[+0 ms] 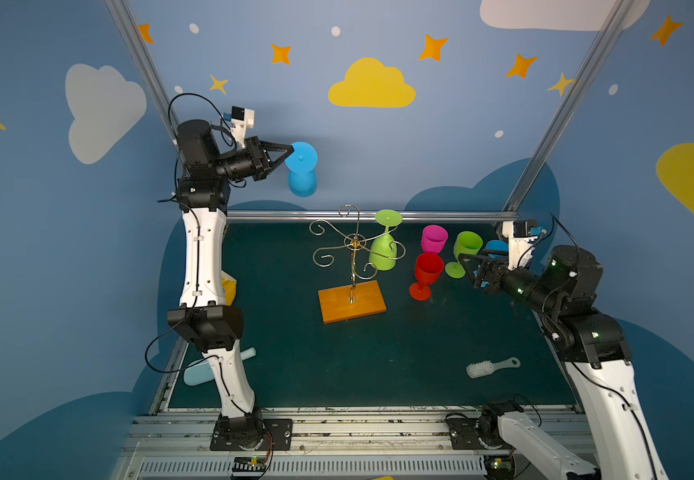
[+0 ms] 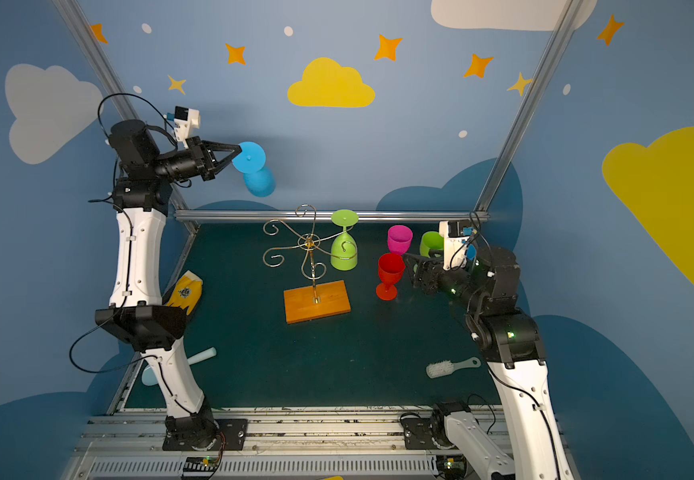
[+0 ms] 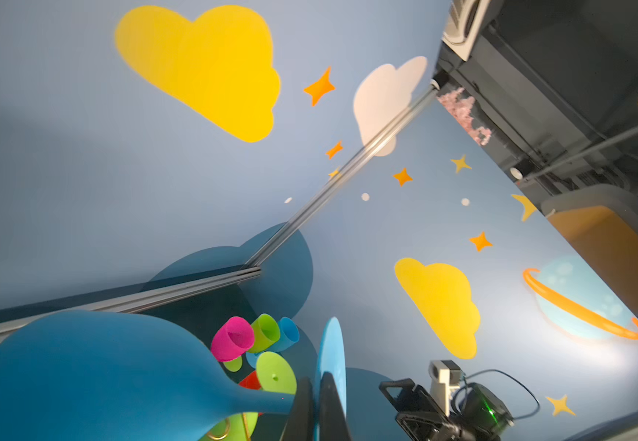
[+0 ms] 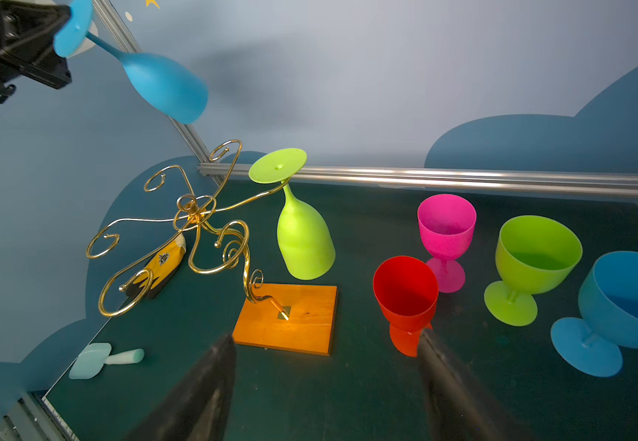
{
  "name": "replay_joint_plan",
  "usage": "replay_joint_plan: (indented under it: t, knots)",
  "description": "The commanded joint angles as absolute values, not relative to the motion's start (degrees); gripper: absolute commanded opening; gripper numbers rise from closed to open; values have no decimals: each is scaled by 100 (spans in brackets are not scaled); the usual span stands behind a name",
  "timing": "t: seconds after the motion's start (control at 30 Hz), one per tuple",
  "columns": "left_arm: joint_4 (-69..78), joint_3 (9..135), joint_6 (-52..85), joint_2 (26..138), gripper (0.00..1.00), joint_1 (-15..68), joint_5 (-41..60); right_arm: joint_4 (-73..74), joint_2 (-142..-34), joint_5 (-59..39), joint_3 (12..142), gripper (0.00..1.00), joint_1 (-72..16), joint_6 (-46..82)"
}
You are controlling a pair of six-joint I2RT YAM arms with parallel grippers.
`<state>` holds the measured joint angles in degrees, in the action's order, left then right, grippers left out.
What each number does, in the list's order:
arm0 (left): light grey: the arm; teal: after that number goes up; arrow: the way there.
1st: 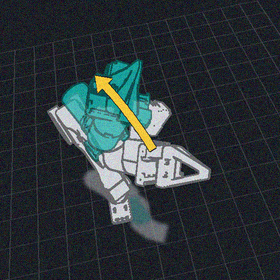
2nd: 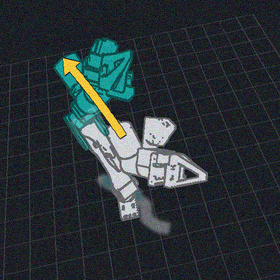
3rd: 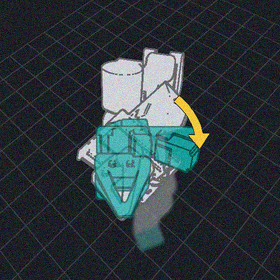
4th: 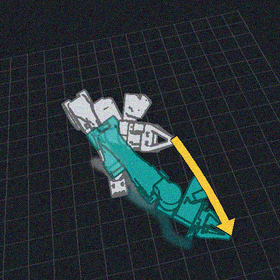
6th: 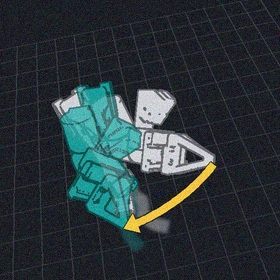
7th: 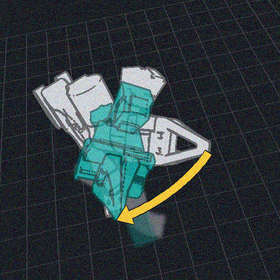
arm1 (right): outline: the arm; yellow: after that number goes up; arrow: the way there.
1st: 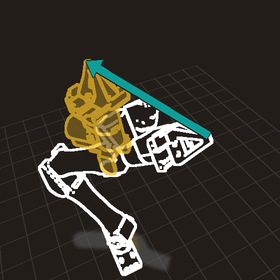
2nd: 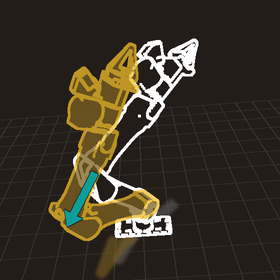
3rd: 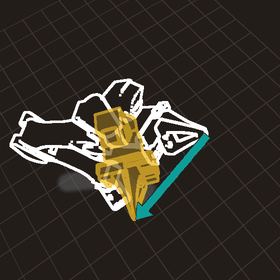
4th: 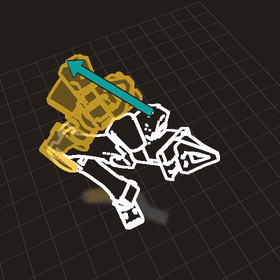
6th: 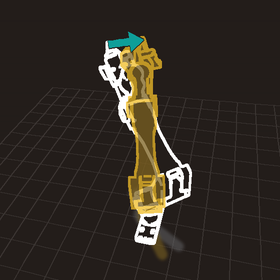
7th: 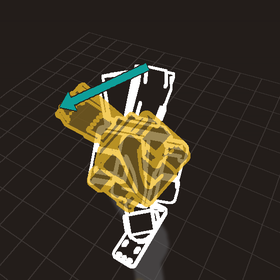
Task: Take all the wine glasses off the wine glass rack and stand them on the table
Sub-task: 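Lift the blue glass up and away from the rack with the left gripper, then hold the blue glass up with the left gripper while the right reaches its stem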
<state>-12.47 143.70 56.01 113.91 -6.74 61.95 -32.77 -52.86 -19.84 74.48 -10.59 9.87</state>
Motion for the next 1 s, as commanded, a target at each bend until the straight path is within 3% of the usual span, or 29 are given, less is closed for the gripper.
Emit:
replay_joint_plan:
  t: [0.0,0.4,0.8,0.97]
  knots:
    - [311,14343,6707,11215,3,-618,6306,-2624,-5355,-2291,7724,74,-1144,845]
    - [1903,13932,8182,11162,3,442,6472,-1411,-5951,-2477,8181,78,-2151,-210]
    - [2105,13149,8334,10824,3,1298,6606,217,-6524,-2595,8038,87,-2630,-1440]
    - [2171,12739,8338,10604,3,1445,6585,246,-6982,-2759,8350,88,-2765,-1714]
